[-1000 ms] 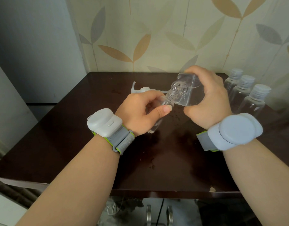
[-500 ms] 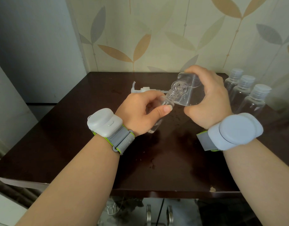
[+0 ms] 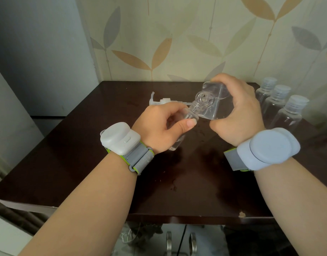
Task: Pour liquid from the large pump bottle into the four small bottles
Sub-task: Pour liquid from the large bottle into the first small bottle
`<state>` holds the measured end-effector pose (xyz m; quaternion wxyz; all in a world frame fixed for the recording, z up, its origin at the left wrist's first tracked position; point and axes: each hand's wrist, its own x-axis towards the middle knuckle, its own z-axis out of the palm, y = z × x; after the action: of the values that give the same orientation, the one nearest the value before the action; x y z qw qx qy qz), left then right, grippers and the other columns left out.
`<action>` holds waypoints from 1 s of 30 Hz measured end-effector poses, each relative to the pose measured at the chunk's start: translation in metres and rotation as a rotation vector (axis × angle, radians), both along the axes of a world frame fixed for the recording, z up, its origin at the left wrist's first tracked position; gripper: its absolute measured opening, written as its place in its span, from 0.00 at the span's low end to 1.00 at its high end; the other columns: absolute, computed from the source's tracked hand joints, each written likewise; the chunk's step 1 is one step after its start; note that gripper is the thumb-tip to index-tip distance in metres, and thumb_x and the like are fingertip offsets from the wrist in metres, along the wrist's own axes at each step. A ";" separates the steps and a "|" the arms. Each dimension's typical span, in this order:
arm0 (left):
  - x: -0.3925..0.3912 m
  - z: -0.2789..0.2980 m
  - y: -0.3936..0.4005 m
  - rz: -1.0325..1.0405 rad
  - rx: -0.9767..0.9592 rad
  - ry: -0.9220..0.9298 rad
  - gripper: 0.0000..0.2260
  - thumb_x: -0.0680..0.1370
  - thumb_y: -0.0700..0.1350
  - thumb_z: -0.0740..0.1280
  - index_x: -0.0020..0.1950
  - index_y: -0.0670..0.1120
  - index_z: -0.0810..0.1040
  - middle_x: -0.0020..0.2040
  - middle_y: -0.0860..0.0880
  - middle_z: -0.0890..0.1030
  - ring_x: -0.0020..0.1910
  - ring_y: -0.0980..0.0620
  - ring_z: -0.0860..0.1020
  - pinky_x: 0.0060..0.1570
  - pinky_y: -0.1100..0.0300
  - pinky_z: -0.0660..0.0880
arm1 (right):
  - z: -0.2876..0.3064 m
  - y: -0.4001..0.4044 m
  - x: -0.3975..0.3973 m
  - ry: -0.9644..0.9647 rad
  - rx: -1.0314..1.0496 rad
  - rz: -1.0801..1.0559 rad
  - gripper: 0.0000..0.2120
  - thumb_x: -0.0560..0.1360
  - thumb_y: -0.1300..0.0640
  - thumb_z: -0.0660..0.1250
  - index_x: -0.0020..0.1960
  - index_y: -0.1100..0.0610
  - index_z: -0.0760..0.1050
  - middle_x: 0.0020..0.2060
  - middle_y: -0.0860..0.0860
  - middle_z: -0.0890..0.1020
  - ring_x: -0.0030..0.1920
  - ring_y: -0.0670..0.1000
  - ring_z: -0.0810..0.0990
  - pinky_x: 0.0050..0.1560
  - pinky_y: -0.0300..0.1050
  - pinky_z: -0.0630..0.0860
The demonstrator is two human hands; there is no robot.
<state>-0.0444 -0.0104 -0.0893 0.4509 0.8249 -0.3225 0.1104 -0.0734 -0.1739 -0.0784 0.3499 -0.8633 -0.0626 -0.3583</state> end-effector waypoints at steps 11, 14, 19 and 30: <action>0.001 0.000 0.000 0.005 0.013 -0.006 0.14 0.70 0.52 0.63 0.48 0.45 0.79 0.36 0.47 0.79 0.32 0.59 0.72 0.38 0.61 0.71 | 0.000 -0.001 0.000 -0.006 -0.010 0.004 0.28 0.59 0.73 0.67 0.57 0.58 0.72 0.45 0.49 0.69 0.49 0.47 0.63 0.60 0.59 0.63; 0.000 0.001 0.000 0.001 0.017 -0.001 0.13 0.70 0.52 0.63 0.48 0.45 0.79 0.35 0.49 0.78 0.32 0.58 0.71 0.38 0.62 0.70 | 0.000 -0.001 0.000 -0.007 -0.004 0.002 0.28 0.59 0.73 0.67 0.57 0.57 0.72 0.45 0.49 0.69 0.48 0.46 0.62 0.60 0.59 0.63; 0.000 0.000 0.001 0.022 0.019 -0.011 0.15 0.70 0.53 0.63 0.48 0.44 0.79 0.38 0.44 0.81 0.36 0.52 0.75 0.39 0.60 0.71 | 0.000 0.000 0.000 0.007 0.010 -0.003 0.29 0.59 0.73 0.66 0.57 0.56 0.72 0.45 0.48 0.69 0.50 0.48 0.62 0.61 0.61 0.63; 0.001 0.000 0.000 0.005 0.012 -0.013 0.14 0.71 0.53 0.63 0.48 0.44 0.79 0.35 0.47 0.79 0.33 0.56 0.73 0.38 0.60 0.71 | 0.000 0.000 0.000 0.007 -0.001 -0.007 0.28 0.59 0.73 0.66 0.57 0.57 0.72 0.45 0.49 0.69 0.49 0.46 0.62 0.60 0.56 0.63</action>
<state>-0.0435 -0.0105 -0.0898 0.4435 0.8277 -0.3241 0.1149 -0.0735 -0.1741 -0.0779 0.3484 -0.8649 -0.0586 -0.3566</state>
